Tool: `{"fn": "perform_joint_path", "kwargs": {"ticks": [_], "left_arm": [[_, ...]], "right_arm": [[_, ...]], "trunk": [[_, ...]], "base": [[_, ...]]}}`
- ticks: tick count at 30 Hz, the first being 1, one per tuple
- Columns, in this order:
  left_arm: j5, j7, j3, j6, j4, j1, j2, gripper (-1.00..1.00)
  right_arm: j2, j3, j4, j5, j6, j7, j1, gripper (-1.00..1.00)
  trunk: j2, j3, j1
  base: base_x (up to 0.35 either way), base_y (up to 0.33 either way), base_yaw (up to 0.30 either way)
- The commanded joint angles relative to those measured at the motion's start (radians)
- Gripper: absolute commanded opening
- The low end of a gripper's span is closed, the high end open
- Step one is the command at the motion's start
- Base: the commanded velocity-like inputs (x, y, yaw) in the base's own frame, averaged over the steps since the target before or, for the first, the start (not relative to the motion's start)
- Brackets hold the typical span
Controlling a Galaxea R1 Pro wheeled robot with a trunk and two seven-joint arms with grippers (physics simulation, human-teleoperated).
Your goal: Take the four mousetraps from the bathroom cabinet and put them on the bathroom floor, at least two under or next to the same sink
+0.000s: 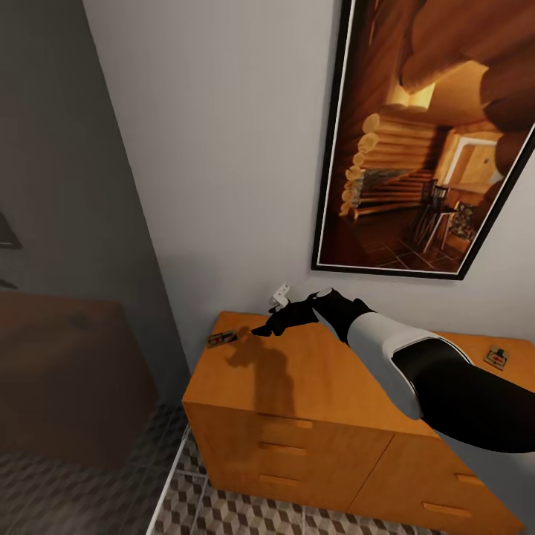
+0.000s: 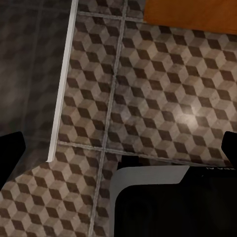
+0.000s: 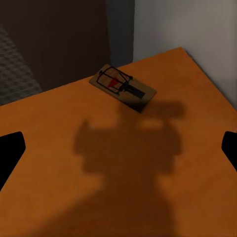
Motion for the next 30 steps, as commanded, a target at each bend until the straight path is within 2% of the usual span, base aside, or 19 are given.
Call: {"fn": "perform_joint_path", "kwargs": {"ticks": [1,11,30], "left_arm": [[0.004,0.000,-0.008,-0.005,0.003,-0.001,-0.001,1.00],[0.004,0.000,-0.007,-0.005,0.003,-0.001,-0.001,1.00],[0.004,0.000,-0.008,-0.005,0.003,-0.001,-0.001,1.00]], "right_arm": [[0.000,-0.006,-0.002,0.007,0.008,0.003,-0.001,1.00],[0.000,-0.006,-0.002,0.007,0.008,0.003,-0.001,1.00],[0.000,-0.006,-0.002,0.007,0.008,0.003,-0.001,1.00]], "trunk": [[-0.002,-0.002,0.001],[-0.002,0.001,0.001],[-0.002,0.020,0.001]], "base": [[0.000,0.000,0.000],[0.000,0.000,-0.072],[0.000,0.000,-0.228]]}}
